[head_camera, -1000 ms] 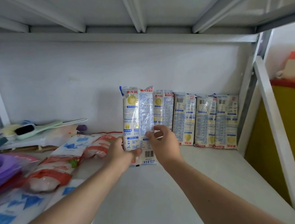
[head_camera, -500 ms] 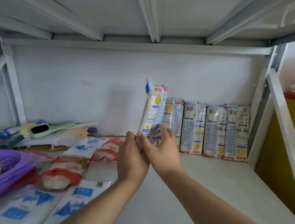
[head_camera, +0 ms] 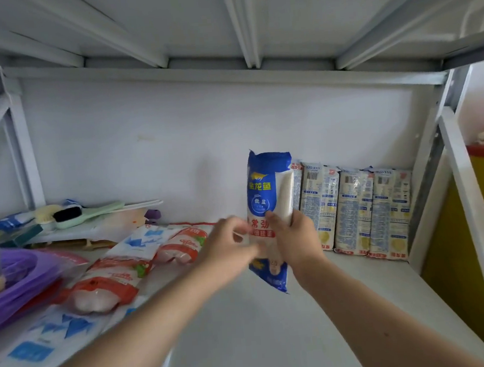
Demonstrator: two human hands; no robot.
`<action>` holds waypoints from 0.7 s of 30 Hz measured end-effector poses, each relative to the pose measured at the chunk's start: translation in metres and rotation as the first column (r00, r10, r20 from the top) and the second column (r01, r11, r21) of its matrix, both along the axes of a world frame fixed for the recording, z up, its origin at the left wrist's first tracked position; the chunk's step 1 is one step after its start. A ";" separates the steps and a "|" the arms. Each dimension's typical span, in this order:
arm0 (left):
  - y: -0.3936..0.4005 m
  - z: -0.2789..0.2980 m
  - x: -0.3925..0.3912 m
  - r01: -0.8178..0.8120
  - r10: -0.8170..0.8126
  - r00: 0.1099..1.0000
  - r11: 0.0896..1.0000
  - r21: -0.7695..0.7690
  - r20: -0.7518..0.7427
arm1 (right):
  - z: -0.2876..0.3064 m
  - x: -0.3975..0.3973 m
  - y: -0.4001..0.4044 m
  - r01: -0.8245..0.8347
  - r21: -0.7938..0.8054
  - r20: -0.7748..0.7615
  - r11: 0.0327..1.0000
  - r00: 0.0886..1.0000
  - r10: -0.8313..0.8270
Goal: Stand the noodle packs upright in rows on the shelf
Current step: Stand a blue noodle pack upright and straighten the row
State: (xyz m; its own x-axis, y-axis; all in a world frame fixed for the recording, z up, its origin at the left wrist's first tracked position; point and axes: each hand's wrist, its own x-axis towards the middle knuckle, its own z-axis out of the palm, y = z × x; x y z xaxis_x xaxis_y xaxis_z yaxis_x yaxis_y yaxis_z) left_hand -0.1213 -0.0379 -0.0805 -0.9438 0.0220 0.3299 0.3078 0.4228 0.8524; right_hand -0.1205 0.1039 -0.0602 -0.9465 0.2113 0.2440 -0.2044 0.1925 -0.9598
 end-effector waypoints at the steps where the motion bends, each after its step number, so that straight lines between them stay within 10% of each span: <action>1: -0.008 0.005 -0.006 -0.041 0.040 0.999 0.997 0.065 0.014 | 0.000 0.000 0.005 -0.025 -0.002 -0.006 1.000 1.000 0.025; 7: -0.023 -0.003 -0.011 0.229 -0.350 0.902 0.884 0.408 0.253 | -0.006 -0.001 0.008 -0.233 -0.228 0.032 0.945 0.969 0.247; 21: 0.000 -0.008 -0.015 -0.067 0.070 0.997 0.885 0.462 0.009 | -0.001 -0.007 0.002 -0.089 0.073 -0.138 0.993 0.985 0.098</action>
State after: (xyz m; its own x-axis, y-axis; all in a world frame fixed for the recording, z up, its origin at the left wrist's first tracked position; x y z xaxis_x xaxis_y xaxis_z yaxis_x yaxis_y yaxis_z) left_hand -0.1360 -0.0380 -0.0889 -0.9347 -0.1992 0.2945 0.3000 0.0026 0.9539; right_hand -0.1274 0.1059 -0.0608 -0.9162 0.1024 0.3874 -0.3574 0.2282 -0.9056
